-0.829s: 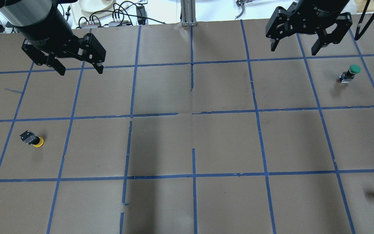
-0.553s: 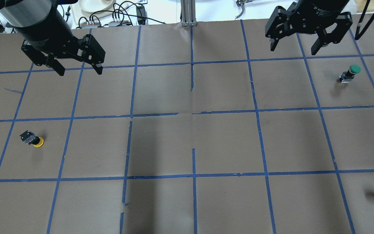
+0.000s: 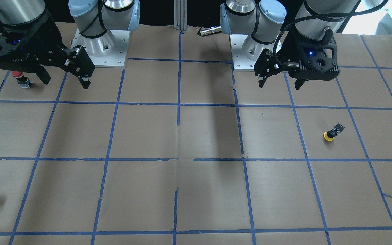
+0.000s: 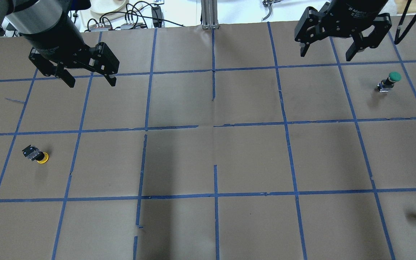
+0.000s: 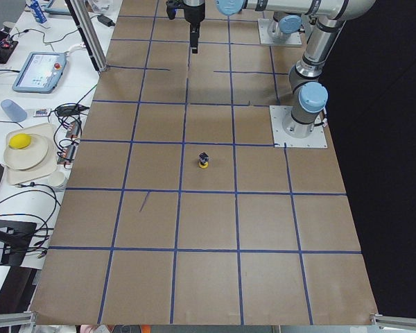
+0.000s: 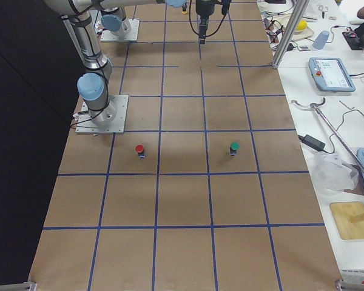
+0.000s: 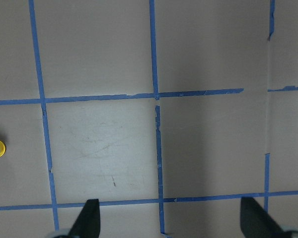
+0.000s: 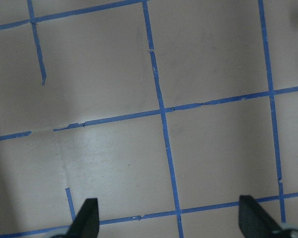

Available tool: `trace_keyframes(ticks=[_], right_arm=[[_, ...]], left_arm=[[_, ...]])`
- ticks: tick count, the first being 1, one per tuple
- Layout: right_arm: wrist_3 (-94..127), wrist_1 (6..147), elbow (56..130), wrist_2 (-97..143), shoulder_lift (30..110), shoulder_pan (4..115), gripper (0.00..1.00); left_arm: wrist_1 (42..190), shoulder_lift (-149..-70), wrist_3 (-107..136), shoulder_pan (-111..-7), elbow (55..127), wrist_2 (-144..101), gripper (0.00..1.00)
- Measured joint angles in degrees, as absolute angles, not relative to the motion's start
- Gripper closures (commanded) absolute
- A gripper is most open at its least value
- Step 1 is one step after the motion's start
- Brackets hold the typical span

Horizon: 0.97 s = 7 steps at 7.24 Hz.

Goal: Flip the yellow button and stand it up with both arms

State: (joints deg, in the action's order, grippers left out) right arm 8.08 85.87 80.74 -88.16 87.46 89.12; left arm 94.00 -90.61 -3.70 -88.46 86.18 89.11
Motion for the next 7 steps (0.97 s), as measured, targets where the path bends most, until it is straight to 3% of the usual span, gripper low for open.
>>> trace_keyframes(ticks=[4, 7], right_arm=[[8.05, 85.87, 80.77, -88.15, 87.46, 89.12, 0.00], [8.08, 85.87, 80.77, -88.16, 87.53, 89.19, 0.00]], left_arm=[[93.11, -90.75, -8.79, -86.32, 87.54, 89.29, 0.00], [92.18, -90.95, -21.53, -75.80, 90.99, 89.15, 0.00]])
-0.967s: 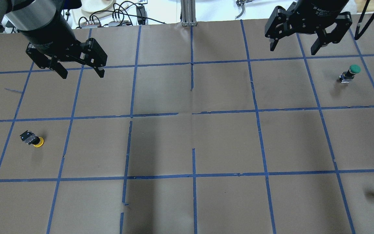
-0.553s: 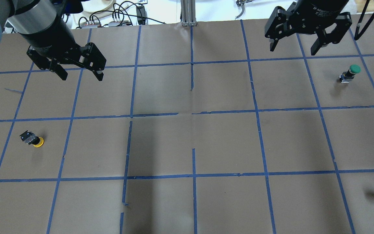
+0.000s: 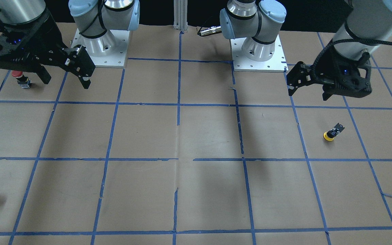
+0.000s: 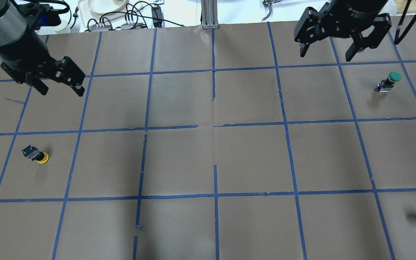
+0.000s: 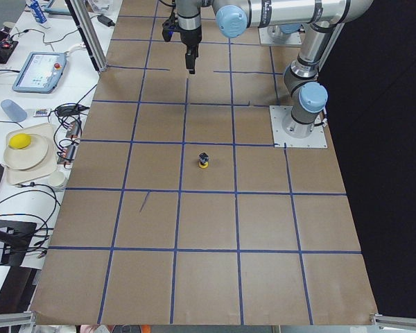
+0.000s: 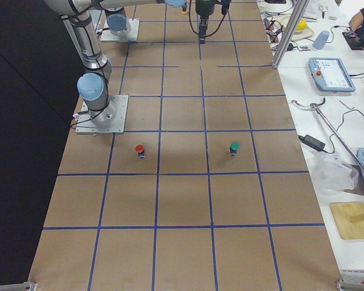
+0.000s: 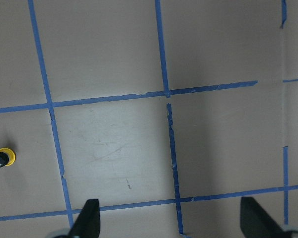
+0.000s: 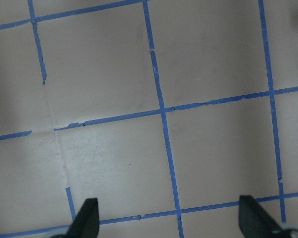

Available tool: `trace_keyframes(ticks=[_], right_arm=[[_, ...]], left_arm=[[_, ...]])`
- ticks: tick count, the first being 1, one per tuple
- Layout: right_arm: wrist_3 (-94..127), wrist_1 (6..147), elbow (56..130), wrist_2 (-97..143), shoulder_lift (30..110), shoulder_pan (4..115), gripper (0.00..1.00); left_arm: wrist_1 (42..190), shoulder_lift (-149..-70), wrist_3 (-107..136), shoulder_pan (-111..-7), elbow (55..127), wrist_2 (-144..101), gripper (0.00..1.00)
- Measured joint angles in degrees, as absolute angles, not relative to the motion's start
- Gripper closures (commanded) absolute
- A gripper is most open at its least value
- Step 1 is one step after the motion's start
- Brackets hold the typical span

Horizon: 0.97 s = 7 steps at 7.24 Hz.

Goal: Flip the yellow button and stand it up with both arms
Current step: 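Move the left gripper down toward the yellow button lying on its side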

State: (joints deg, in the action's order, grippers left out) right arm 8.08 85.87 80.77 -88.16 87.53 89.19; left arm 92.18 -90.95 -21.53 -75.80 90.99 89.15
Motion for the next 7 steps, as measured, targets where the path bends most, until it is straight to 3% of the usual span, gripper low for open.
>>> trace_keyframes(ticks=[7], right_arm=[[8.09, 85.87, 80.77, -88.16, 87.54, 89.21, 0.00]], left_arm=[[62.21, -93.22, -68.85, -53.64, 113.67, 89.13, 0.00]])
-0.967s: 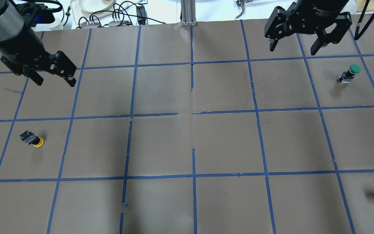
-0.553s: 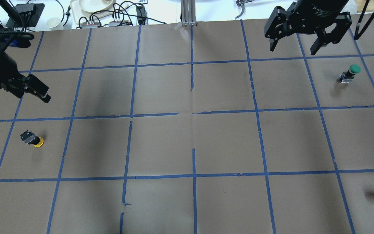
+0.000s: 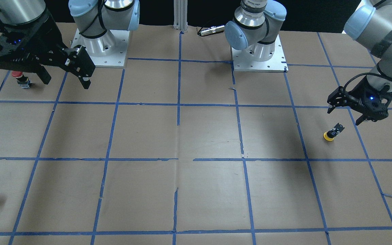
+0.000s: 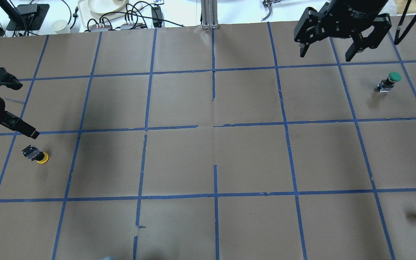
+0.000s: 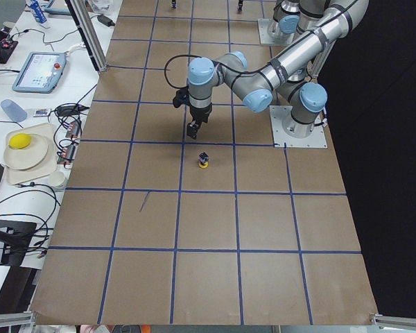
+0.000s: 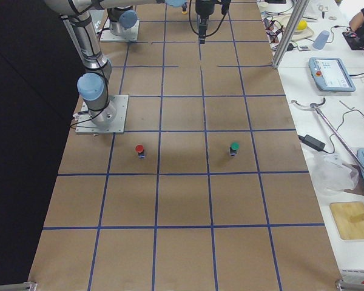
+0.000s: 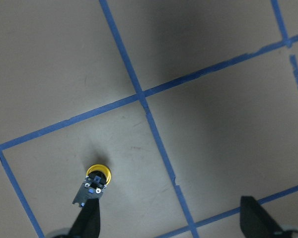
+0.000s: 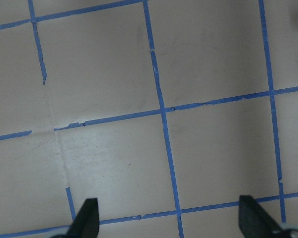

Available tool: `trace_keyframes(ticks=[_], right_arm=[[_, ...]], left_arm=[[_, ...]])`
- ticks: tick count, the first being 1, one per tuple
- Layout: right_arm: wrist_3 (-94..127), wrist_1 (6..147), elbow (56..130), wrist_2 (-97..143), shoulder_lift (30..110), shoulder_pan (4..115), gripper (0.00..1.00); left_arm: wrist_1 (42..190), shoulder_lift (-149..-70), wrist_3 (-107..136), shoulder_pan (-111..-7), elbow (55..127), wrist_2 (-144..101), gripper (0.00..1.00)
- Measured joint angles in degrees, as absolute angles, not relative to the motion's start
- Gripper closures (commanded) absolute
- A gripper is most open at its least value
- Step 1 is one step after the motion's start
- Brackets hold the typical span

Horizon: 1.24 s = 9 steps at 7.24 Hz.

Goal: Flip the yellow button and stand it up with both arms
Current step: 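Move the left gripper down toward the yellow button lying on its side, then close the left gripper on the yellow button's base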

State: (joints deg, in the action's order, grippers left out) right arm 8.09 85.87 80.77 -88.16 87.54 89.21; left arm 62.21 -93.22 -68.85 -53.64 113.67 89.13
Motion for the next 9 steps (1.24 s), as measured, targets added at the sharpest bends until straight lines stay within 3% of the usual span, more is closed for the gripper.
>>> trace_keyframes(ticks=[4, 5, 6, 7, 8, 9], right_arm=[[8.09, 85.87, 80.77, -88.15, 87.54, 89.21, 0.00], [8.08, 85.87, 80.77, -88.15, 87.54, 89.22, 0.00], [8.09, 85.87, 80.77, -88.15, 87.54, 89.26, 0.00], [8.09, 85.87, 80.77, -88.15, 87.54, 89.28, 0.00], [8.09, 85.87, 80.77, -88.15, 87.54, 89.29, 0.00], [8.09, 85.87, 80.77, -88.15, 87.54, 89.29, 0.00]], left_arm=[[48.45, -100.14, -84.01, -49.13, 117.79, 88.22, 0.02], [46.80, -101.38, -84.71, -49.00, 118.16, 87.64, 0.10], [46.14, -102.28, -85.01, -48.95, 118.39, 87.42, 0.34], [45.96, -102.98, -85.60, -48.92, 118.47, 87.46, 0.48], [45.97, -103.48, -87.37, -48.90, 118.50, 87.55, 0.54], [46.11, -103.69, -89.20, -48.88, 118.54, 87.60, 0.73]])
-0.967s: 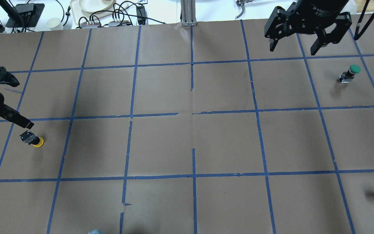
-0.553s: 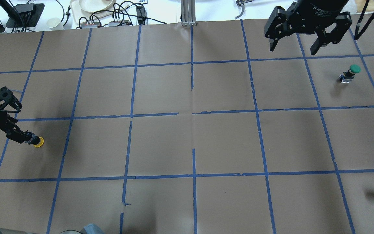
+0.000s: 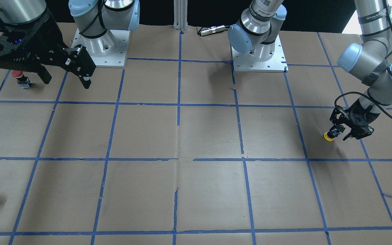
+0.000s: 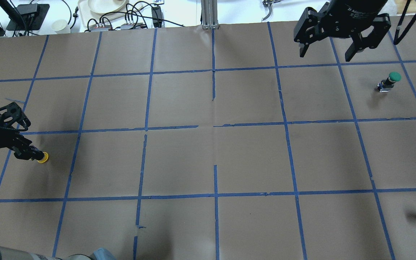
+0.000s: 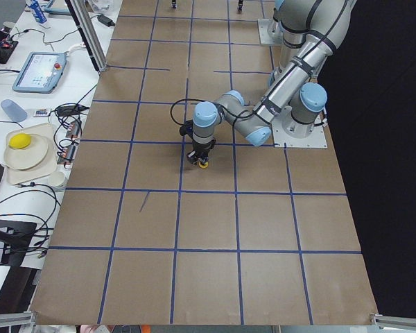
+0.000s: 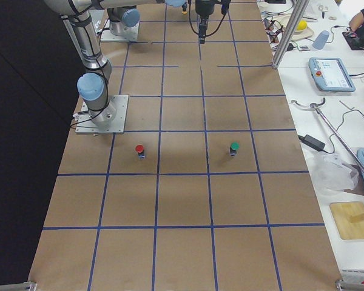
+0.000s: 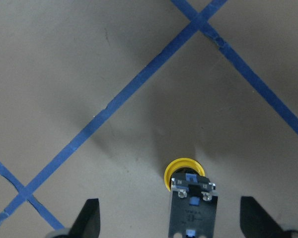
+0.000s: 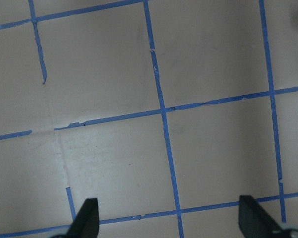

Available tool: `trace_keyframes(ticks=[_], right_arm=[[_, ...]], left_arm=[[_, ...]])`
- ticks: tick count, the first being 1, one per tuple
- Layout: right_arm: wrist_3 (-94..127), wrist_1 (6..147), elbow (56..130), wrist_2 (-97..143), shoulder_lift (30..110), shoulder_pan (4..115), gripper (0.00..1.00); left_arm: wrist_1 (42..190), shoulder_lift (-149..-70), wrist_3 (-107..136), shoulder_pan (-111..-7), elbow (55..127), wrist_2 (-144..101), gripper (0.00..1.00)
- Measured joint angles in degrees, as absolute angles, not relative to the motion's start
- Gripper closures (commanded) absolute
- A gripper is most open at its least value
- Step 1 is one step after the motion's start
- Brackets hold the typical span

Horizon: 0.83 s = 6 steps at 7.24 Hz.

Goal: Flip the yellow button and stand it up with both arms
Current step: 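Close the left gripper on the yellow button's base, then lift the yellow button and carry it toward the table center with the left gripper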

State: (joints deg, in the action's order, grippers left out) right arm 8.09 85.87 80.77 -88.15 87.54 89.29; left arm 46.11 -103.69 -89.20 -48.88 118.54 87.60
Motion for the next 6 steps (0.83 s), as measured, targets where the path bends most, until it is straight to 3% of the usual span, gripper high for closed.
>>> trace_keyframes(ticks=[2, 6], right_arm=[[8.09, 85.87, 80.77, -88.15, 87.54, 89.30, 0.00], [8.08, 85.91, 80.77, -88.11, 87.54, 89.25, 0.00]], left_arm=[[47.16, -103.59, -90.19, -48.71, 118.55, 87.70, 0.93], [64.17, -99.90, -84.07, -49.75, 112.33, 80.01, 0.95]])
